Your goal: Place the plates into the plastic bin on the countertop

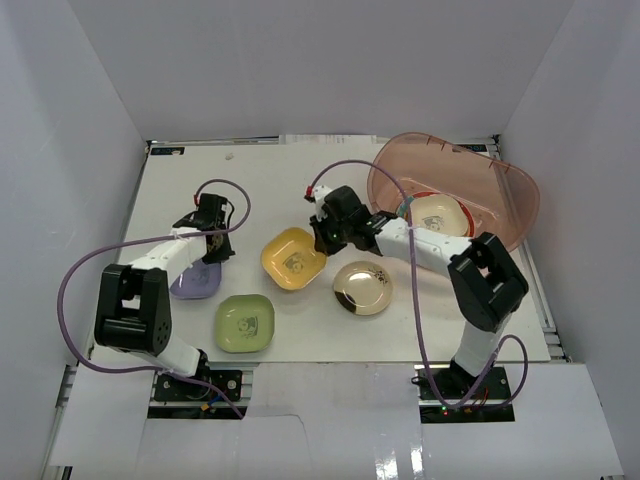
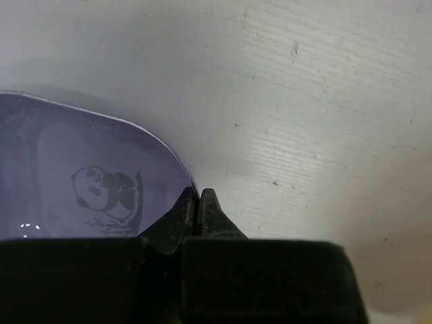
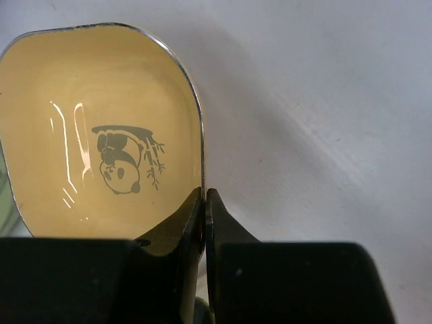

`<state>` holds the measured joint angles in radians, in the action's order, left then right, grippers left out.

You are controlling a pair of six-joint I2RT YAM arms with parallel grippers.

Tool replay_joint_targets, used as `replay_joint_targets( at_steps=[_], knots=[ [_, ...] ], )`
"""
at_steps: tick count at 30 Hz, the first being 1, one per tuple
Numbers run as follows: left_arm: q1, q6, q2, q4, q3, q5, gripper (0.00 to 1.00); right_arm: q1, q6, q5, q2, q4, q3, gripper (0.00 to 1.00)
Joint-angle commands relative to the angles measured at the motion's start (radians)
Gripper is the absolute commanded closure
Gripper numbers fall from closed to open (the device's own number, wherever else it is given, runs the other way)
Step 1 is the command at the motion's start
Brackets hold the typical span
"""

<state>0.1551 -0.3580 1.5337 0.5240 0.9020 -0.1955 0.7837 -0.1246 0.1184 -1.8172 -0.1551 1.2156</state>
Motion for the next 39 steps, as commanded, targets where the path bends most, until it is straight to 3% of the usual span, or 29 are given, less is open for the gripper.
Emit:
replay_joint_targets(
  at_steps=[1,3,6,7,12,15,18,25,27,28,31,33,35,39],
  knots=[
    [0.000,0.001,-0.038,-0.009,0.023,-0.028,1.00,-0.032,-0.014,-0.118,0.189,0.066,0.105,0.92],
    [0.000,0.004,-0.072,-0.013,0.025,-0.028,1.00,-0.072,-0.012,-0.200,0.248,0.066,0.117,0.92],
    [0.006,0.005,-0.133,-0.015,0.035,-0.013,1.00,-0.225,-0.027,-0.229,0.360,0.066,0.088,0.92],
    [0.026,0.007,-0.151,-0.018,0.041,-0.007,1.00,-0.329,-0.036,-0.229,0.405,0.068,0.049,0.92],
    [0.171,0.034,-0.195,0.013,0.182,-0.105,1.00,-0.605,-0.070,-0.315,0.493,0.052,-0.094,0.92],
    [0.323,0.039,-0.124,0.063,0.358,-0.102,1.00,-0.726,-0.093,-0.312,0.493,0.052,-0.162,0.92],
    [0.472,0.056,-0.057,0.102,0.552,-0.126,1.00,-0.829,-0.113,-0.208,0.460,0.045,-0.192,0.92],
    [0.731,0.122,0.228,0.172,1.030,-0.226,1.00,-0.856,-0.106,-0.170,0.403,0.012,-0.208,0.91],
    [0.785,0.145,0.334,0.183,1.187,-0.229,1.00,-0.870,-0.110,-0.157,0.392,0.005,-0.203,0.81],
    [0.800,0.151,0.368,0.185,1.237,-0.231,1.00,-0.874,-0.113,-0.129,0.394,0.005,-0.202,0.62],
    [0.847,0.179,0.502,0.182,1.428,-0.213,1.00,-0.887,-0.139,-0.056,0.417,-0.004,-0.182,0.35],
    [0.873,0.188,0.580,0.171,1.536,-0.190,1.00,-0.900,-0.156,-0.048,0.469,-0.003,-0.165,0.30],
    [0.891,0.204,0.603,0.128,1.549,-0.185,1.00,-0.929,-0.184,-0.043,0.530,-0.003,-0.150,0.31],
    [0.928,0.225,0.623,-0.050,1.483,-0.133,1.00,-1.012,-0.263,-0.010,0.646,-0.001,-0.104,0.42]
  ],
)
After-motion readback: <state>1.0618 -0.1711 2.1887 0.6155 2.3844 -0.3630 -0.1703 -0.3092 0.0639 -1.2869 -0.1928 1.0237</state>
